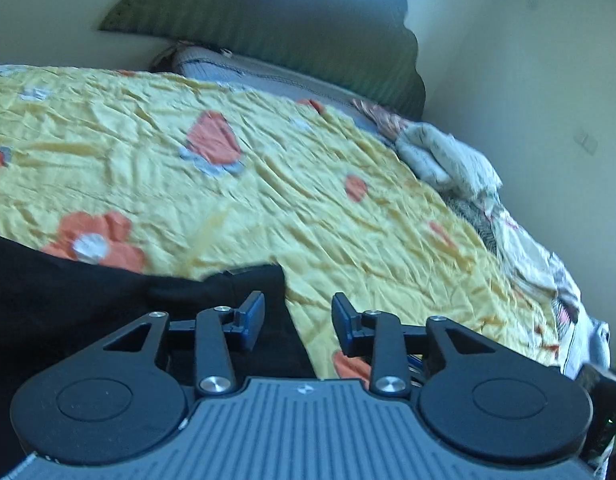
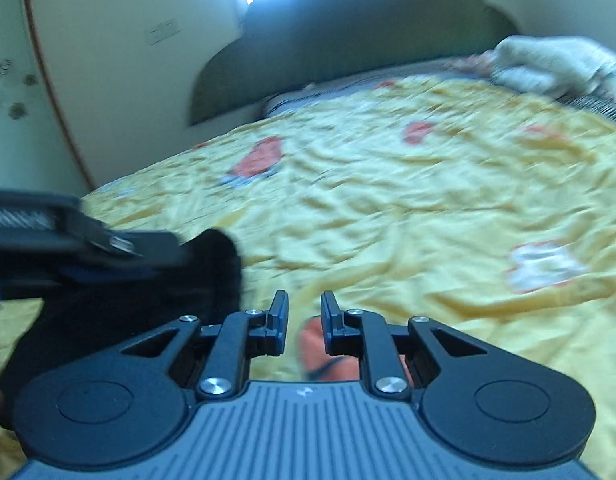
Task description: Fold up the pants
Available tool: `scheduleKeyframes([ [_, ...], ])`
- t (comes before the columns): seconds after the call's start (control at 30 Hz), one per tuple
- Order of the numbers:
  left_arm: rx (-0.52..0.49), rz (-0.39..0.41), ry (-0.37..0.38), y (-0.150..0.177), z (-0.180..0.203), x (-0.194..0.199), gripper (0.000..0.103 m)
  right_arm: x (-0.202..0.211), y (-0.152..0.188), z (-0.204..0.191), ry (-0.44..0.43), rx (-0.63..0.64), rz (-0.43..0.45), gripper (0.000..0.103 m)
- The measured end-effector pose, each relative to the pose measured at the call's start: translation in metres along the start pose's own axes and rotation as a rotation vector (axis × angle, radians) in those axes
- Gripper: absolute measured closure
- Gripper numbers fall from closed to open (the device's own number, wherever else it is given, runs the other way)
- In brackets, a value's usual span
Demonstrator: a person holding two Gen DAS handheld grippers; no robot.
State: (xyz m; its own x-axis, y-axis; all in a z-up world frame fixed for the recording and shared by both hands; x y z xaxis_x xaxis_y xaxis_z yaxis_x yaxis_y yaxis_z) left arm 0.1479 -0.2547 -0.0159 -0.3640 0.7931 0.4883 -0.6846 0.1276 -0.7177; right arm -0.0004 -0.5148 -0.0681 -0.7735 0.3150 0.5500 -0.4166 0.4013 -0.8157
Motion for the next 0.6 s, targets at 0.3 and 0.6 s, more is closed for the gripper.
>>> scheduleKeyframes([
  [0.3,-0.027,0.043,-0.176,-0.001,-0.060,0.082,0.044,0.043,-0.001,-0.017,-0.327,-0.130,-0.036,0.050],
  [0.6,0.038,0.008,-0.206,0.033,-0.095,0.119,0.043,0.045,0.035,-0.038,-0.510,-0.257,-0.225,0.050],
])
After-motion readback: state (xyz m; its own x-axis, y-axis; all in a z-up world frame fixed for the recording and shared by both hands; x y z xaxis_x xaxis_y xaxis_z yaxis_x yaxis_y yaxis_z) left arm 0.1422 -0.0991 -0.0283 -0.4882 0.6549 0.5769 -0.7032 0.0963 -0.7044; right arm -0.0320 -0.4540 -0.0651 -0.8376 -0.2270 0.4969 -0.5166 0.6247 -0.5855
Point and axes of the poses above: each gripper's, at about its wrist camera, not at the fingertips, and x roughly against the way its jaws point, z to its right, y to its underside, the point moved 7 cm from there along -x, roughly the way its jaws point, and after that the axes turned 11 degrees about y, right-handed, at the moved point
